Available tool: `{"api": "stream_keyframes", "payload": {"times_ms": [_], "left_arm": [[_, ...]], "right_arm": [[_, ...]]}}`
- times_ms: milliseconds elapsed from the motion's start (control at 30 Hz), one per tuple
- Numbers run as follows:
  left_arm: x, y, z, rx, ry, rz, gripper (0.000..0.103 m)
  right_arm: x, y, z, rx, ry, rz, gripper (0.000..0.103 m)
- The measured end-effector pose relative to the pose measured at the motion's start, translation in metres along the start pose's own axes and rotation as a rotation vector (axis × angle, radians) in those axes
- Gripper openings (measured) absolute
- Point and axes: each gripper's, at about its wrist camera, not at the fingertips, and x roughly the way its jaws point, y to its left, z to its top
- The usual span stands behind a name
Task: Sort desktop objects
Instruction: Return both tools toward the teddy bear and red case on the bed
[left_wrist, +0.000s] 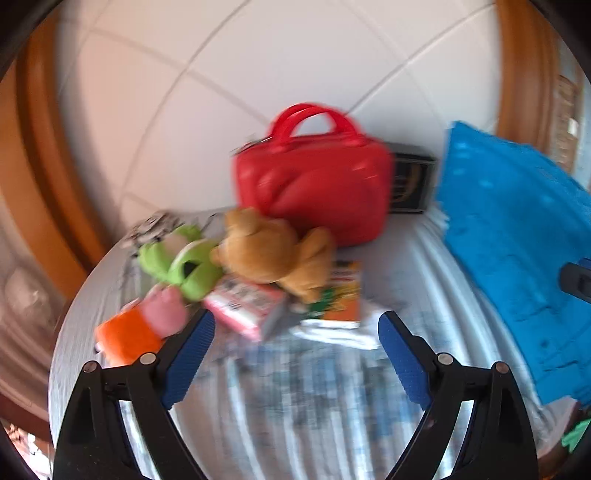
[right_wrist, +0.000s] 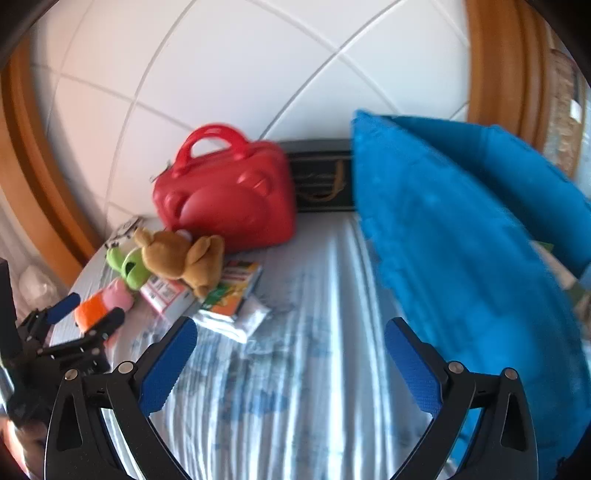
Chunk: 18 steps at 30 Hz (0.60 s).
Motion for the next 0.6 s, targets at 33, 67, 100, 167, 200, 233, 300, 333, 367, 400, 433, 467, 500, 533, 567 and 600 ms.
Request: {"api": "stream_keyframes", "payload": {"times_ms": [33,67,100,167,200,233,300,333,367,400,433,467,500,533,567,600], "left_arm": [[0.007,0.010,0.000,-0.016,0.011,0.019,0.091],[0.011,0.018,0.000,-0.026,0.019,0.028,0.091],[0.016,0.026,0.000,-0.037,0.027,0.038,0.091],[0.031,0.043,0.005,-0.061,0.043,0.061,0.091],[0.036,0.049,0.007,-0.069,0.048,0.067,0.091],[0.044,0.055,0.011,-0.075,0.056,0.072,0.091],[0.062,0.066,0.023,-0.078,0.067,0.088,0.091],[0.069,0.070,0.028,-0.078,0.068,0.093,0.091],[0.077,0.073,0.036,-0.079,0.069,0.098,0.091],[0.087,0.077,0.046,-0.083,0.070,0.102,0.091],[0.099,0.080,0.057,-0.089,0.073,0.106,0.091],[0.112,0.083,0.070,-0.093,0.076,0.108,0.091],[0.120,0.084,0.077,-0.092,0.081,0.108,0.091],[0.136,0.085,0.089,-0.089,0.093,0.113,0.091],[0.149,0.085,0.099,-0.088,0.100,0.116,0.091],[0.169,0.085,0.109,-0.084,0.113,0.105,0.091]], "right_arm": [[0.009,0.006,0.001,-0.005,0.012,0.008,0.103],[0.016,0.011,0.001,-0.007,0.021,0.014,0.103],[0.024,0.015,0.002,-0.010,0.032,0.021,0.103],[0.041,0.022,0.005,-0.011,0.055,0.029,0.103],[0.049,0.026,0.006,-0.012,0.065,0.034,0.103],[0.058,0.029,0.008,-0.013,0.076,0.040,0.103],[0.078,0.036,0.014,-0.014,0.096,0.044,0.103],[0.089,0.040,0.017,-0.014,0.107,0.047,0.103],[0.098,0.043,0.020,-0.016,0.115,0.050,0.103],[0.108,0.045,0.025,-0.016,0.124,0.052,0.103],[0.120,0.048,0.030,-0.016,0.135,0.053,0.103],[0.129,0.050,0.034,-0.015,0.145,0.054,0.103],[0.139,0.053,0.039,-0.015,0.154,0.055,0.103],[0.153,0.056,0.044,-0.014,0.165,0.055,0.103],[0.161,0.058,0.048,-0.014,0.171,0.055,0.103],[0.172,0.060,0.053,-0.014,0.177,0.055,0.103]]}}
